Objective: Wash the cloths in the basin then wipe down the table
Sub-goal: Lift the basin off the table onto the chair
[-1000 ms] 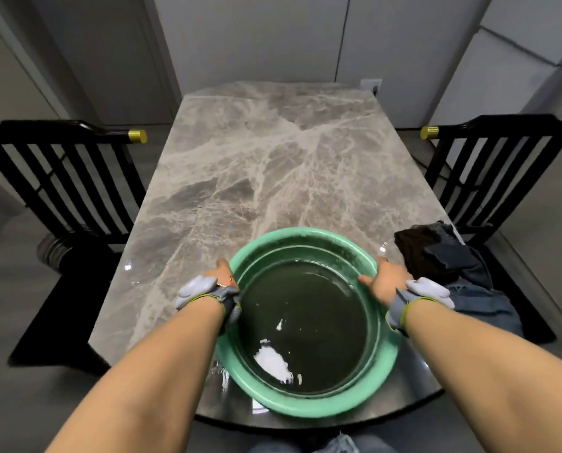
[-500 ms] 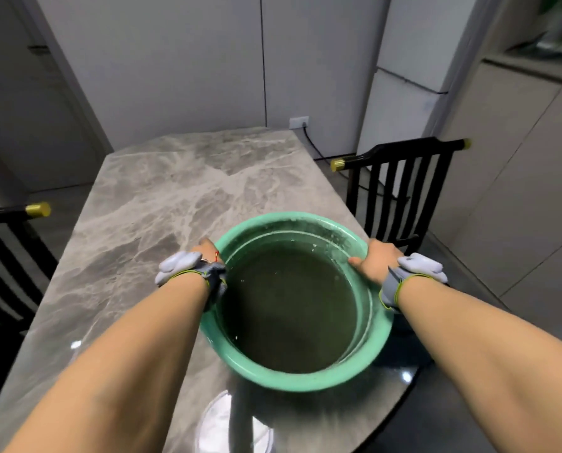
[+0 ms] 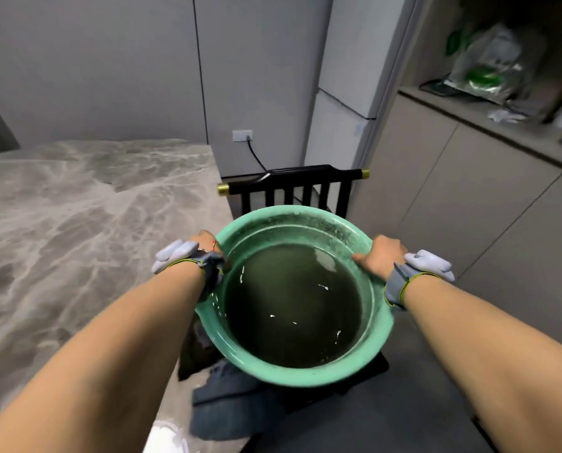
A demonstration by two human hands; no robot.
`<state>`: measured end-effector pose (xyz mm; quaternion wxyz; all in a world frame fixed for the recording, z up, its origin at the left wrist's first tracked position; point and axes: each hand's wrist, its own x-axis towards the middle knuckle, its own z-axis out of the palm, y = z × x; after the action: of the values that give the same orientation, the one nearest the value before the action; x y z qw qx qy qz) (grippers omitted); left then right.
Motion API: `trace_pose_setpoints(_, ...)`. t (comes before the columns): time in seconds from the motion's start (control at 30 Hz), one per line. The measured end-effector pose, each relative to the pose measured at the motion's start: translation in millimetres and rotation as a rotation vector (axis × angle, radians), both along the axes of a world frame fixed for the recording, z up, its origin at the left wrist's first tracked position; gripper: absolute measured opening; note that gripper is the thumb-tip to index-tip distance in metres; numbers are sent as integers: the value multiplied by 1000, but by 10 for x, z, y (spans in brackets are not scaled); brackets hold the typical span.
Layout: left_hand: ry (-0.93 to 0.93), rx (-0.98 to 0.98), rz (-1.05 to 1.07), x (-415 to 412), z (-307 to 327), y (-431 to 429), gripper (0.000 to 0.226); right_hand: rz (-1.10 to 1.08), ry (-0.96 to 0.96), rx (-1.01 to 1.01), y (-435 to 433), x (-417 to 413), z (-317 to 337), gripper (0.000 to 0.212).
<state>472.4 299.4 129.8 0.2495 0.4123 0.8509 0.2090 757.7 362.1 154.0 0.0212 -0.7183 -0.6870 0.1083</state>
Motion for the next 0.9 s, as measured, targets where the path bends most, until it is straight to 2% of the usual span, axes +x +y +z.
trace_pose_setpoints(0.1, -33, -63, -47, 529, -163, 413, 45, -60, -14, -40, 320, 526, -182, 43)
trace_pose_setpoints(0.2, 22, -176, -77, 896, -272, 668, 10, -125, 20, -75, 501, 840, -447, 46)
trace_pose_setpoints(0.23, 63, -211, -72, 1017, -430, 854, 24, -158, 26, -95, 624, 941, -561, 47)
trace_pose_setpoints(0.3, 86, -272, -72, 1258, -688, 1154, 36, -210, 21, -131, 870, 1131, -802, 47)
trace_pose_setpoints(0.4, 55, -362, -90, 1434, -1050, 1411, 37, -249, 35, -186, 1062, 1258, -1092, 43)
trace_pose_setpoints(0.53, -23, -506, -8, 1570, -1651, 1797, 42, -287, -2, -286, 1486, 1280, -1576, 38)
trace_pose_setpoints(0.6, -88, -548, 72, 1610, -1986, 1886, 42, -239, -34, -332, 1753, 1264, -1873, 37)
trace_pose_setpoints(0.7, -104, -580, 60, 1574, -2286, 1905, 28, -164, -50, -398, 2053, 1194, -2267, 38)
trace_pose_setpoints(0.8, -80, -640, -10, 1500, -2535, 1960, 46, -138, -39, -448, 2229, 1138, -2558, 37)
trace_pose_setpoints(0.9, -84, -718, 67, 1496, -3039, 2037, 44, -82, -47, -532, 2455, 1020, -3174, 37)
